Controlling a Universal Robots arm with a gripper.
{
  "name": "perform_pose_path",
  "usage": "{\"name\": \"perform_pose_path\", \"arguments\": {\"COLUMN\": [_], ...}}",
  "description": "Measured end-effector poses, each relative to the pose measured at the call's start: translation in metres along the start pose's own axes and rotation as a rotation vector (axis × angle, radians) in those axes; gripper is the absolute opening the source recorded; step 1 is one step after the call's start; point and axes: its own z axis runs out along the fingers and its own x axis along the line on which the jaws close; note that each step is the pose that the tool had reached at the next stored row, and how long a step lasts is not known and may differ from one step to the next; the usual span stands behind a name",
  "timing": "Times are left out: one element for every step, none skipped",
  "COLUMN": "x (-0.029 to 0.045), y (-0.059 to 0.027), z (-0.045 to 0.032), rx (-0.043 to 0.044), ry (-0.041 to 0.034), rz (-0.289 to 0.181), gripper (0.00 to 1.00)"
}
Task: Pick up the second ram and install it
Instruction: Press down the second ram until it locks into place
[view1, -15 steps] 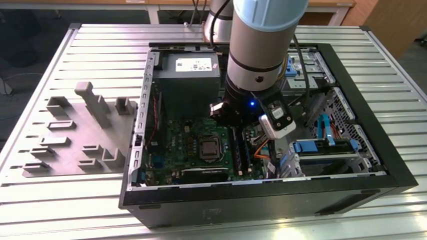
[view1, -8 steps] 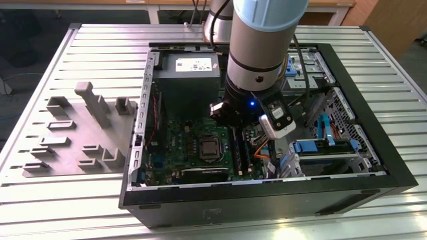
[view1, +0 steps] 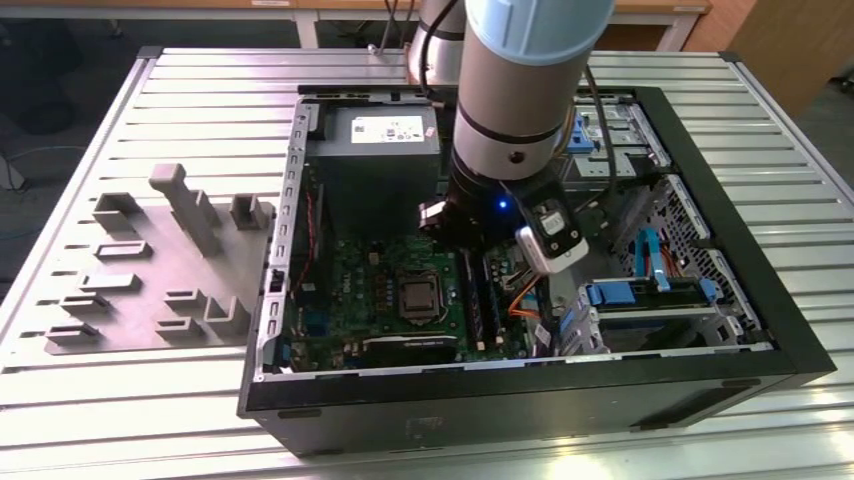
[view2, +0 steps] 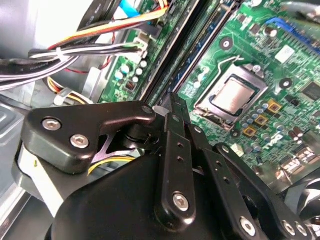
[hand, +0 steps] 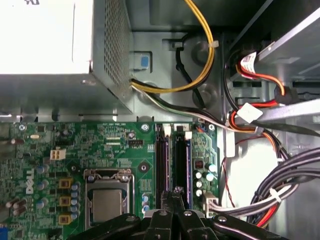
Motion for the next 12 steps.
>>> {"name": "perform_pose_path", "arguments": {"x": [0.0001, 0.0001, 0.0001, 0.0001, 0.0002, 0.0002, 0.0003, 0.0003, 0.0003, 0.0004, 0.0005, 0.0005], "y": [0.0011, 0.0024, 0.0038, 0.0051, 0.0066, 0.0079, 0.0092, 0.0107, 0.0123, 0.0141, 0.0159, 0.0177], "z": [0.0004, 0.0007, 0.001, 0.0013, 0.0016, 0.0019, 0.0022, 0.0025, 0.0028, 0.0031, 0.0034, 0.0038], "rx": [-0.0022, -0.0039, -0.005, -0.0059, -0.0066, -0.0072, -0.008, -0.0084, -0.009, -0.0097, -0.01, -0.0102], "ry": [0.0, 0.0001, 0.0001, 0.0001, 0.0001, 0.0001, 0.0002, 0.0002, 0.0002, 0.0002, 0.0003, 0.0003], "rz": [0.0, 0.0, 0.0, 0.0, 0.0, 0.0, 0.0, 0.0, 0.0, 0.0, 0.0, 0.0], "gripper": [0.11, 0.11, 0.11, 0.11, 0.11, 0.11, 0.11, 0.11, 0.11, 0.11, 0.11, 0.11]}}
